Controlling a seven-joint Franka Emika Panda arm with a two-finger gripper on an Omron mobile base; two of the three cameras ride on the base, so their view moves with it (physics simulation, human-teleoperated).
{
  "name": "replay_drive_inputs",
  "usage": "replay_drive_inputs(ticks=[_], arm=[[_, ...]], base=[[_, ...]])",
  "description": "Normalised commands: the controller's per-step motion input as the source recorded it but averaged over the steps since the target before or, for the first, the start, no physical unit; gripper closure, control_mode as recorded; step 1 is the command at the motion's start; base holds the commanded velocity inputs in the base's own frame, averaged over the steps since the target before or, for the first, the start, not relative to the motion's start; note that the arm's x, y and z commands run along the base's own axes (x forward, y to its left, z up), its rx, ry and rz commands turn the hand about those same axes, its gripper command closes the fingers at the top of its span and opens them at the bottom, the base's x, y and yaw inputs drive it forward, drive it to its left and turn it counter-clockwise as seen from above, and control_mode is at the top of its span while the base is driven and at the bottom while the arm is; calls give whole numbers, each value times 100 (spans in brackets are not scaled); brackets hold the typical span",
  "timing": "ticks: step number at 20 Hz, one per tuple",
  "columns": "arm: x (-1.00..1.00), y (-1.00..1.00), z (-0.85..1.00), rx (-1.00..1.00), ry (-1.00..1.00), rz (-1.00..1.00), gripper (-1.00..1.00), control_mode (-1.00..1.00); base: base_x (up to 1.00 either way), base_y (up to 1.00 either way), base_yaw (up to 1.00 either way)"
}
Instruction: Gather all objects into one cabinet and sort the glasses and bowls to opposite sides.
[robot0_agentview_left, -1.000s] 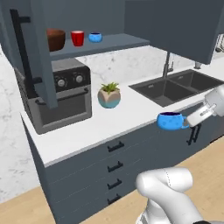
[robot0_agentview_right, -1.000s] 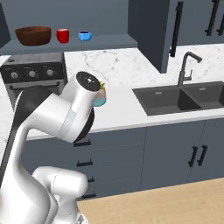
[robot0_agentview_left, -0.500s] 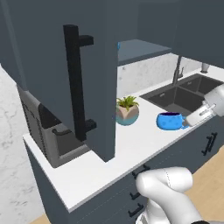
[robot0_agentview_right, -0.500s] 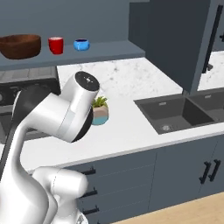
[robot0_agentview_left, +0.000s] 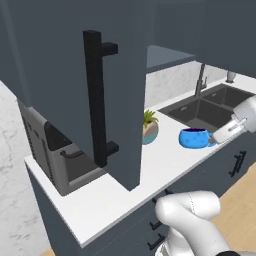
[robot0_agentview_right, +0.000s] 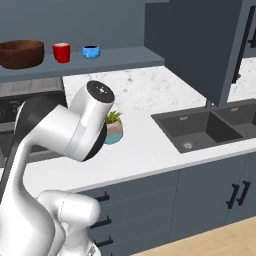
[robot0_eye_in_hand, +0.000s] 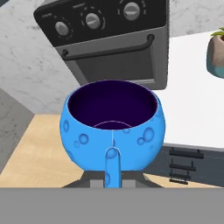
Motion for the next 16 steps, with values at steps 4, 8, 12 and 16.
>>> replay_drive_inputs(ticks=[4,8,12,16], arm=[[0,0,0,0,0,0,100,100],[0,0,0,0,0,0,100,100],[0,0,0,0,0,0,100,100],[0,0,0,0,0,0,100,100]], base=[[71,9,-18],[53,10,-8],[48,0,-3],[43,0,-3]])
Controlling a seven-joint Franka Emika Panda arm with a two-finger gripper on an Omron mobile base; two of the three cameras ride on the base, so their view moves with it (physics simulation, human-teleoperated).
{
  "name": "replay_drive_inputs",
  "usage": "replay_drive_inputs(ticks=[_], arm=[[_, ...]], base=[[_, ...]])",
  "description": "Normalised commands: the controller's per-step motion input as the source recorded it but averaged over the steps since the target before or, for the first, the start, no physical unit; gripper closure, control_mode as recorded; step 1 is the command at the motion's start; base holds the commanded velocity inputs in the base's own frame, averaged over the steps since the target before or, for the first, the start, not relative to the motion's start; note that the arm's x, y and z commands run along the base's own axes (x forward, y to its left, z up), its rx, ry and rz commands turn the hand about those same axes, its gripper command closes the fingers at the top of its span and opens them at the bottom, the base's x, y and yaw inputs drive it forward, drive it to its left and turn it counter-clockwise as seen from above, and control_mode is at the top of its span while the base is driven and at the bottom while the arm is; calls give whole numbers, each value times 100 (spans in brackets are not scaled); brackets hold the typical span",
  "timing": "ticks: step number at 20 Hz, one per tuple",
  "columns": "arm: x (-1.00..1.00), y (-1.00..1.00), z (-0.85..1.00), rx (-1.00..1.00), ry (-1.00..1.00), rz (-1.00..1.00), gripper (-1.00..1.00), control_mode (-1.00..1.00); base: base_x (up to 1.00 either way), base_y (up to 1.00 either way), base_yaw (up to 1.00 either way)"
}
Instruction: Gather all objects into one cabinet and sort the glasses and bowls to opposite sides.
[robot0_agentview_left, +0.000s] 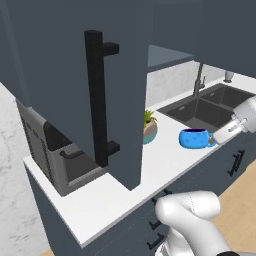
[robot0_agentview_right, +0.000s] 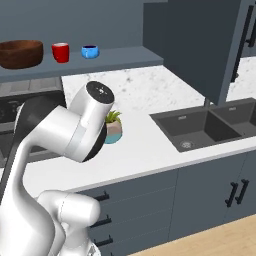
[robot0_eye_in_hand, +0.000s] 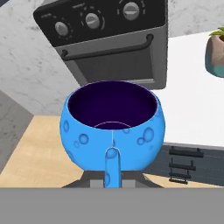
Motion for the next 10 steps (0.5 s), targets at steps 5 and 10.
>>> replay_drive_inputs(ticks=[5,10], arm=[[15,0,5,-2,-12,-1,100,-100],[35,1,22,-6,-33,-4,100,-100]], base=[[21,0,-2],[0,0,0]])
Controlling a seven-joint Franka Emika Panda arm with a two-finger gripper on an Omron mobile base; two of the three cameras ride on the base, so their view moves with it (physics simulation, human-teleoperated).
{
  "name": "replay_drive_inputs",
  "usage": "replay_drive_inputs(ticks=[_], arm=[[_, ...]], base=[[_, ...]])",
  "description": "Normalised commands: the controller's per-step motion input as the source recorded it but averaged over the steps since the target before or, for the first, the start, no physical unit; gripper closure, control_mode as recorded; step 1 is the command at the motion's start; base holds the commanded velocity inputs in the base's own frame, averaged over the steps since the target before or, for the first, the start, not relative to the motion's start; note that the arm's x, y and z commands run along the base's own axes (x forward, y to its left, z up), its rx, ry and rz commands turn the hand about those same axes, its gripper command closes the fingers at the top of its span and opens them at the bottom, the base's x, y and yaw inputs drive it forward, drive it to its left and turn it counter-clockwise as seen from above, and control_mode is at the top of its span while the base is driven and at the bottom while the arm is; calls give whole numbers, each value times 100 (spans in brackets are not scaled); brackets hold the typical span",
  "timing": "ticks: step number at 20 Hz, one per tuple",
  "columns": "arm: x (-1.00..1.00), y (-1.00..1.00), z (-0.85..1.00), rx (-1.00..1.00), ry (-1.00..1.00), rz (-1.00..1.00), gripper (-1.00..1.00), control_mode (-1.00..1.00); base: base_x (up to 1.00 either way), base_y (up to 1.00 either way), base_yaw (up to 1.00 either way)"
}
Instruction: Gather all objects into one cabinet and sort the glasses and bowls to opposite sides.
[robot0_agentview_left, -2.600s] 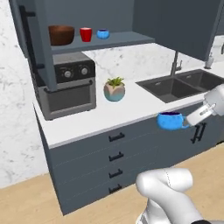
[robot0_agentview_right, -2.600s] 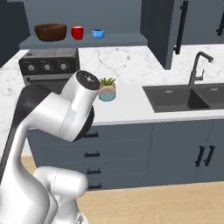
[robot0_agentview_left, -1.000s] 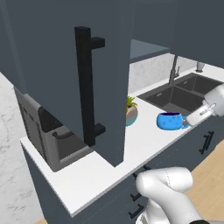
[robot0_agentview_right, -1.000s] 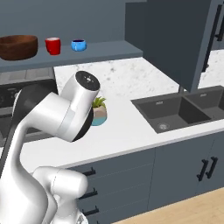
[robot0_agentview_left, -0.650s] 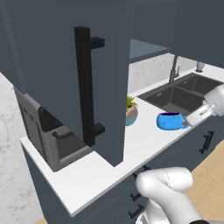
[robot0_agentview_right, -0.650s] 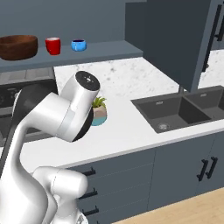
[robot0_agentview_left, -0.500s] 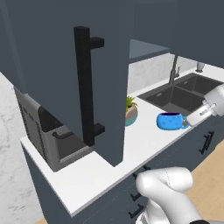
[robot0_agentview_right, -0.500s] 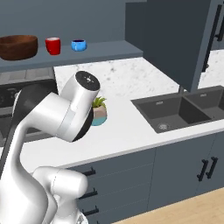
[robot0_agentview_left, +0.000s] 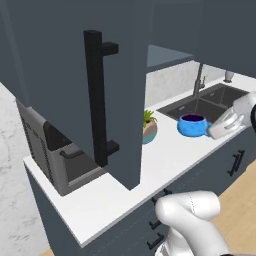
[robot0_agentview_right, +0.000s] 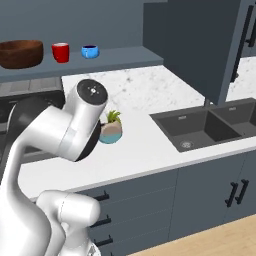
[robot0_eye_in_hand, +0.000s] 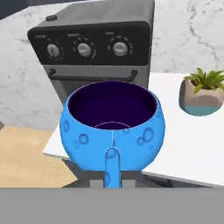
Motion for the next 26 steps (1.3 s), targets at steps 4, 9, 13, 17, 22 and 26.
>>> replay_drive_inputs(ticks=[4,9,13,17,22,26], arm=[[36,0,30,-7,-37,-7,100,-100],[35,0,29,-6,-32,-7,100,-100],[32,0,51,0,-5,-2,100,-100],[32,8,65,0,2,0,100,-100],[34,13,63,2,15,0,100,-100],[26,8,49,7,18,-3,100,-100]], base=[[0,0,0],[0,0,0],[0,0,0],[0,0,0],[0,0,0],[0,0,0]])
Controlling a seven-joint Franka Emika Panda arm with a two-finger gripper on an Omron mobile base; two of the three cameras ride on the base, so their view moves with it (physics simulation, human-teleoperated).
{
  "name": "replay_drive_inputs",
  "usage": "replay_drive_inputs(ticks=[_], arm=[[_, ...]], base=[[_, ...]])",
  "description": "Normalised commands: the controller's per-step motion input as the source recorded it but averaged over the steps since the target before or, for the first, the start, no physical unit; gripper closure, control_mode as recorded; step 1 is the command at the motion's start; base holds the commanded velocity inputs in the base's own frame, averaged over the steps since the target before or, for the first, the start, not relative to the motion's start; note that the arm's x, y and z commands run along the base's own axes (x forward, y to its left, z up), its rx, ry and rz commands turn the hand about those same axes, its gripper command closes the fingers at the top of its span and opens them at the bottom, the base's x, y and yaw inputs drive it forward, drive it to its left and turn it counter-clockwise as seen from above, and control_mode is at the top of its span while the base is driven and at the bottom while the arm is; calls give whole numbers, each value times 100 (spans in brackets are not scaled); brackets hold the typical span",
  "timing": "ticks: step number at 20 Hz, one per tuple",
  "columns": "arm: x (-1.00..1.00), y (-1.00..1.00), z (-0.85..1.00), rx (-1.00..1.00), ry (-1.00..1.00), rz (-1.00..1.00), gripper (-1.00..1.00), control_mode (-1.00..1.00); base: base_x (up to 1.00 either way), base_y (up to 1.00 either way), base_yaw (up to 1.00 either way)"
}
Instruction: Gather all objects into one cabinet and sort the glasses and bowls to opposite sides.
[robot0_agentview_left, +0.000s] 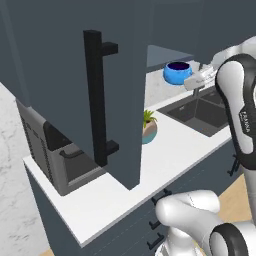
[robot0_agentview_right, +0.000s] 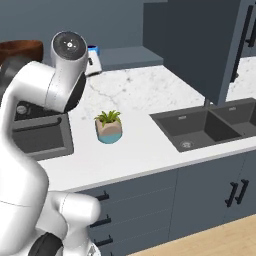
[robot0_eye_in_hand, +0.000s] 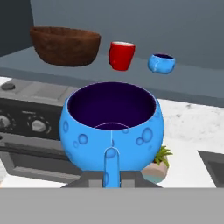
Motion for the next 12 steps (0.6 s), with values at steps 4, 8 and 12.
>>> replay_drive_inputs(ticks=[4,8,12], arm=[[16,5,31,14,15,-7,100,-100],[13,13,5,14,7,-5,100,-100],[20,34,0,3,0,-6,100,-100]], base=[[0,0,0],[0,0,0],[0,0,0]])
